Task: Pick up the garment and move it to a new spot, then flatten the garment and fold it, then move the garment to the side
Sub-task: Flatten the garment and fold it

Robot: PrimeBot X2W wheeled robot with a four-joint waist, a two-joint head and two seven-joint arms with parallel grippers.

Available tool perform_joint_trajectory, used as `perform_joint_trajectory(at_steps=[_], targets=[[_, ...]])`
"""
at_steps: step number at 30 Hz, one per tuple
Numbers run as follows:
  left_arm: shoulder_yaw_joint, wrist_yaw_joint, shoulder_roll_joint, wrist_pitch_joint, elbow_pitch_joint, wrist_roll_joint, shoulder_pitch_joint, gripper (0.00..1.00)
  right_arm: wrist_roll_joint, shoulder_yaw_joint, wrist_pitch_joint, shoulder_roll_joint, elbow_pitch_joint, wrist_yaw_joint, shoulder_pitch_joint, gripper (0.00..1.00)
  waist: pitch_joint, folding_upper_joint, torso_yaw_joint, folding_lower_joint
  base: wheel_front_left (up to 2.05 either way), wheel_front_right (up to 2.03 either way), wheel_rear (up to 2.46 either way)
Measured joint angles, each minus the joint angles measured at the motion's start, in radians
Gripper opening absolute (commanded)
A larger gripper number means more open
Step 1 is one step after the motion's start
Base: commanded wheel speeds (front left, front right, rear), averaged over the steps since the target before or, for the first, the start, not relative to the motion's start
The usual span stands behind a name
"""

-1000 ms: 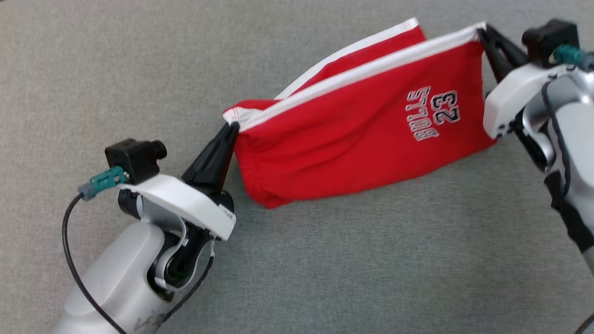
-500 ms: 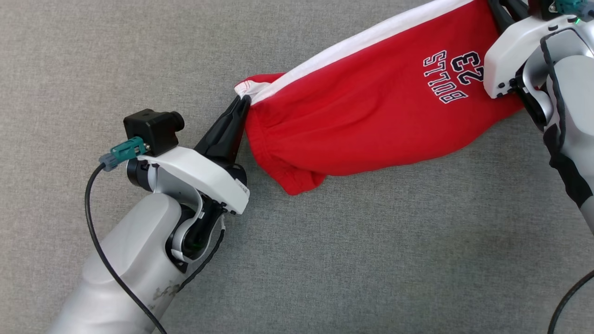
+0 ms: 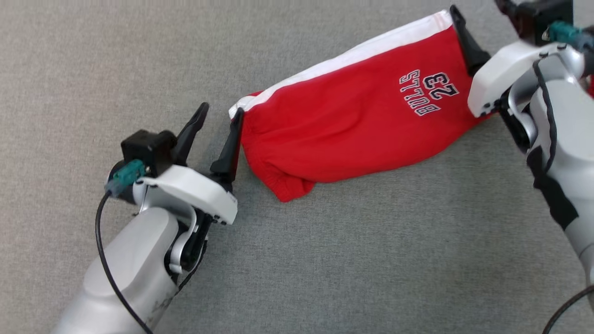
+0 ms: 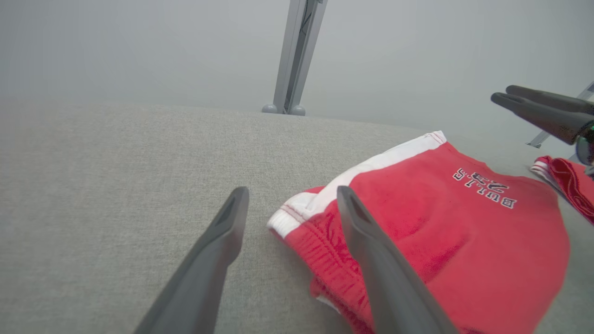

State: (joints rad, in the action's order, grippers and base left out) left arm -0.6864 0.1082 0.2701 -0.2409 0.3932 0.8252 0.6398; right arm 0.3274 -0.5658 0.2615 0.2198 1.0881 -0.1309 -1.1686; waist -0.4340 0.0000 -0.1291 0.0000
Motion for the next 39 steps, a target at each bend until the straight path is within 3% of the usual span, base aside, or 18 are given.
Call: perform_joint_trajectory(at_steps=[3,6,10,16,23,30,39], targets=[[0.026,0.052,0.013,-0.016,-0.033,-0.060,-0.054,1.00,0.007,0.038,0.000,0.007,-0.086,0.000,0.083,1.00,0.038,0.0000,0.016,0.0000,0.00,0.00,0.00],[0.109,0.114,-0.004,-0.019,-0.163,-0.175,-0.167,1.00,0.010,0.094,0.000,0.011,-0.187,0.000,0.207,1.00,0.096,0.0001,0.032,0.0000,0.00,0.00,0.00],[0.150,0.143,-0.017,-0.021,-0.285,-0.332,-0.315,1.00,0.008,0.151,0.000,0.011,-0.257,0.000,0.331,1.00,0.160,0.0000,0.036,0.0000,0.00,0.00,0.00],[0.190,0.165,-0.057,-0.021,-0.393,-0.440,-0.481,1.00,0.051,0.223,0.000,-0.004,-0.314,0.000,0.488,1.00,0.236,0.0001,0.005,0.0000,0.00,0.00,0.00],[0.230,0.159,-0.100,-0.021,-0.432,-0.475,-0.568,1.00,0.165,0.299,0.000,-0.010,-0.305,0.000,0.563,1.00,0.249,0.0001,-0.054,0.0000,0.00,0.00,0.00],[0.235,0.104,-0.137,-0.021,-0.427,-0.516,-0.579,1.00,0.286,0.338,-0.016,0.007,-0.221,0.000,0.563,1.00,0.209,0.0000,-0.095,0.0000,0.00,0.00,0.00],[0.244,0.047,-0.166,-0.021,-0.407,-0.551,-0.563,1.00,0.296,0.383,-0.035,0.041,-0.037,0.000,0.466,1.00,0.155,0.0001,-0.129,0.0000,0.00,0.00,0.00]])
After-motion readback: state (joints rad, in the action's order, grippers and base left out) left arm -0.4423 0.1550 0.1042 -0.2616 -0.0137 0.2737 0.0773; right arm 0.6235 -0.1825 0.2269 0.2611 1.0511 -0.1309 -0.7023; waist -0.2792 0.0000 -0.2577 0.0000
